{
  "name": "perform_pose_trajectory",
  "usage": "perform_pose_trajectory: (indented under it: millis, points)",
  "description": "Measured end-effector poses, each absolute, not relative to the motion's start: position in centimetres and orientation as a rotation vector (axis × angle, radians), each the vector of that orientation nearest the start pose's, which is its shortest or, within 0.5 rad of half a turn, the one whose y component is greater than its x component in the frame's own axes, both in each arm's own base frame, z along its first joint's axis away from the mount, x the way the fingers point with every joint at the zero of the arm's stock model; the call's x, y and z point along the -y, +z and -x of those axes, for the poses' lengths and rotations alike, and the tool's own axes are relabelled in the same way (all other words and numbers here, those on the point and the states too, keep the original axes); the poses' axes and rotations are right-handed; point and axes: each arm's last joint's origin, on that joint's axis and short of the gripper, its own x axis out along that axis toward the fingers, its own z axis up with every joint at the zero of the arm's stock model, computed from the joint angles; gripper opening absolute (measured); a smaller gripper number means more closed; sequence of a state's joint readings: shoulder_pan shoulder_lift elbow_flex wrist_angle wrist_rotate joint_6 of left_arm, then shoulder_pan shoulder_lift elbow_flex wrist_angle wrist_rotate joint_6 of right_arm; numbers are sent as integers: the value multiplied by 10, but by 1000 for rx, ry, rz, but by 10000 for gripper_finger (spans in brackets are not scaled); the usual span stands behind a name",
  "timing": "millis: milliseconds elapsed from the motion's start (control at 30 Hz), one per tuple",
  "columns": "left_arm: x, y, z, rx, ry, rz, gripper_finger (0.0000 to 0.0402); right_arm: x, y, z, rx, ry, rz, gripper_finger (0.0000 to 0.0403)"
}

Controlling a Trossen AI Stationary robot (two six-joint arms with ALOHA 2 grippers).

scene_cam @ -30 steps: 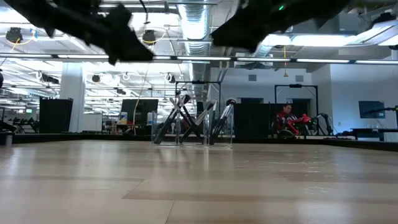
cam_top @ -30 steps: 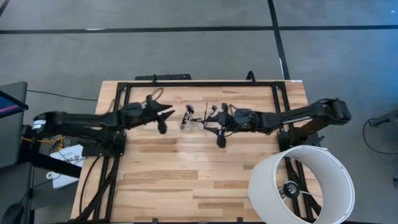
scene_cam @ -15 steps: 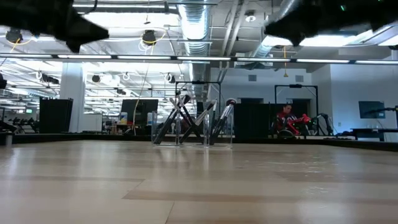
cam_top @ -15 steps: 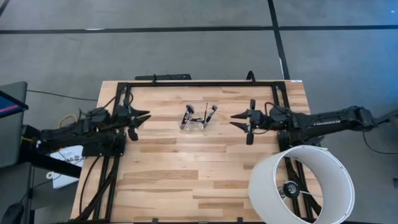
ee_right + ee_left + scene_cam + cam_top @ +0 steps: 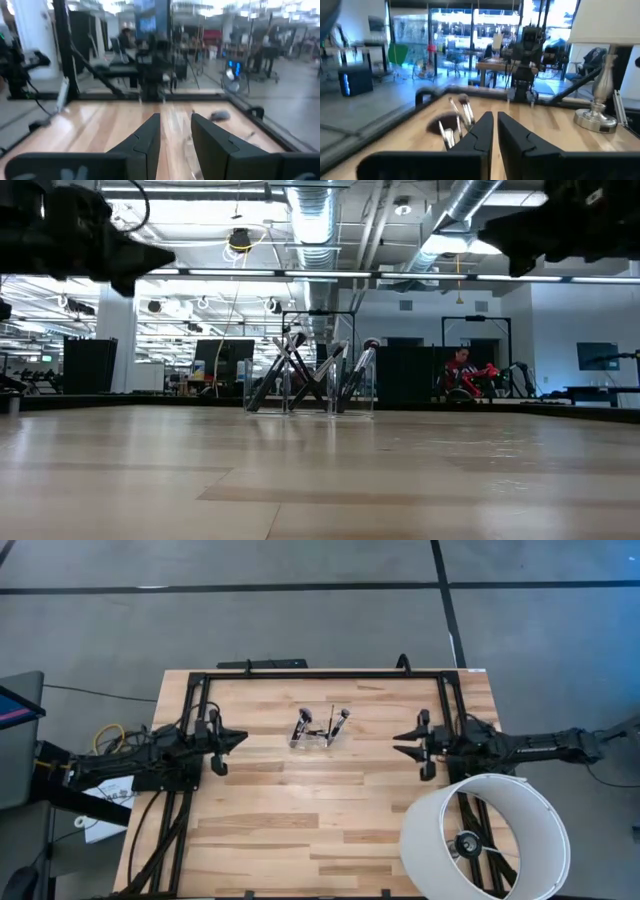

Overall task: Put items in baskets/containers
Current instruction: Return to Home Position

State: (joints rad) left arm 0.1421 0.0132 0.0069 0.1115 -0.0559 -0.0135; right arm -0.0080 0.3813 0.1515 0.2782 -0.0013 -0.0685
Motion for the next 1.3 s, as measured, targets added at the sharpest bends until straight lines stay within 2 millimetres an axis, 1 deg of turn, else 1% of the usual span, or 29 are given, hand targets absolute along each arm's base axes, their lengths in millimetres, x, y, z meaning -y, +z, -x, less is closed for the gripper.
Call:
perform_pose_trajectory:
  millis: [167, 433, 567, 667, 733, 867, 933, 1133, 1300]
  points:
    - [-16, 173, -99, 82, 199, 27, 17, -1, 199, -109, 124, 6, 88, 100]
    - [-17, 166, -104, -5, 201, 31, 16, -2, 189, -93, 80, 15, 104, 100]
    - [-17, 163, -107, -44, 201, 33, 16, -2, 182, -94, 43, 17, 106, 100]
    - [-17, 161, -109, -67, 201, 34, 16, -2, 167, -97, 15, 22, 56, 100]
    - [-17, 159, -110, -84, 202, 35, 16, -2, 168, -98, 23, 24, 31, 100]
    - [-18, 157, -111, -107, 203, 36, 16, -2, 167, -98, 8, 24, 90, 100]
    - [-18, 156, -112, -118, 202, 36, 16, -1, 166, -99, -2, 14, 89, 100]
    - [-18, 154, -113, -142, 203, 37, 16, -1, 165, -99, -7, 9, -38, 100]
    - [-18, 154, -113, -143, 203, 37, 16, -1, 165, -99, -7, 8, -53, 100]
